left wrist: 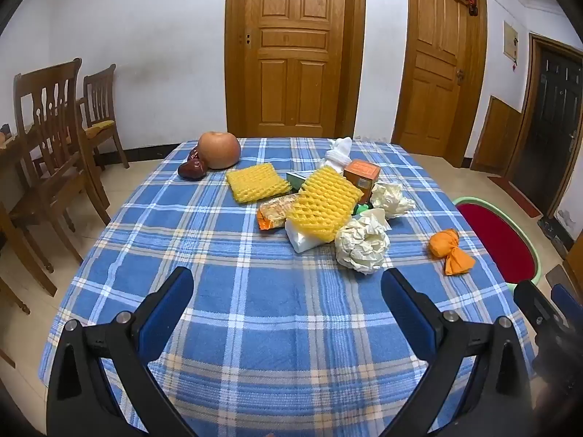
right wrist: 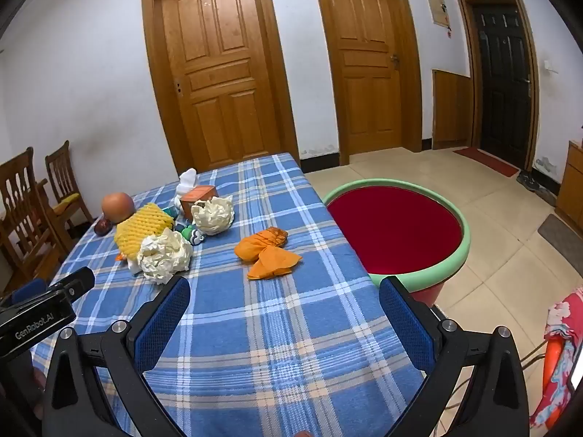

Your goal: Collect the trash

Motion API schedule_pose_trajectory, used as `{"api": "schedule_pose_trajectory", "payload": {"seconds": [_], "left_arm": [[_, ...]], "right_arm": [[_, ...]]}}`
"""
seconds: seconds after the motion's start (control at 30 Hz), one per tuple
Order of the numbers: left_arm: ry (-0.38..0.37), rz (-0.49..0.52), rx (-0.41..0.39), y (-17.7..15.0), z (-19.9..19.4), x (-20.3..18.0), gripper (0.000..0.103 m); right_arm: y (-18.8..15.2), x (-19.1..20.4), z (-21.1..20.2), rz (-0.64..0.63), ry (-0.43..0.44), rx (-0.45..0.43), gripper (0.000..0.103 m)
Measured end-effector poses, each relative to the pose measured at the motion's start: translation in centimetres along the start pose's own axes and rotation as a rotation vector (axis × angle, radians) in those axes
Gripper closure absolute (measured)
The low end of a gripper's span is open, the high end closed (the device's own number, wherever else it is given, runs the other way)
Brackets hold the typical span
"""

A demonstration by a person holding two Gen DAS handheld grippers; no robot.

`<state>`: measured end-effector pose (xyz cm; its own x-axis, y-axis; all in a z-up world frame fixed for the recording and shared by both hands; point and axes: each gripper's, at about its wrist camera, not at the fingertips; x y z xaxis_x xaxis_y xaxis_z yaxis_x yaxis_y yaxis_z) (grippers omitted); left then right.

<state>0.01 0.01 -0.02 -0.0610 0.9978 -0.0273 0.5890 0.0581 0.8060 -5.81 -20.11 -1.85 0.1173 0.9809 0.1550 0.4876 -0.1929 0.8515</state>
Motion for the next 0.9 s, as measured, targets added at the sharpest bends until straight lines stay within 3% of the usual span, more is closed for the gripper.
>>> {"api": "schedule_pose_trajectory", "payload": {"seconds": [0.9], "left_arm": [[0.014,-0.035,0.005,-0.2,0.0,1.1,0.002]], "right_arm": [[-0.7,0.5,0.1,-0.011,0.003,0.013,0.0]]}}
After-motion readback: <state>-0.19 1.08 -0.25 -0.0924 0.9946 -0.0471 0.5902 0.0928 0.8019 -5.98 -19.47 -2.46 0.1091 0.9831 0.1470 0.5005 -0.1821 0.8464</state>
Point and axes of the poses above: each gripper's, at about its wrist camera, not at the fingertips, and z roughly the way its jaws point, x to its left, y to its top, and after that the axes turned 2 degrees about y, right-handed
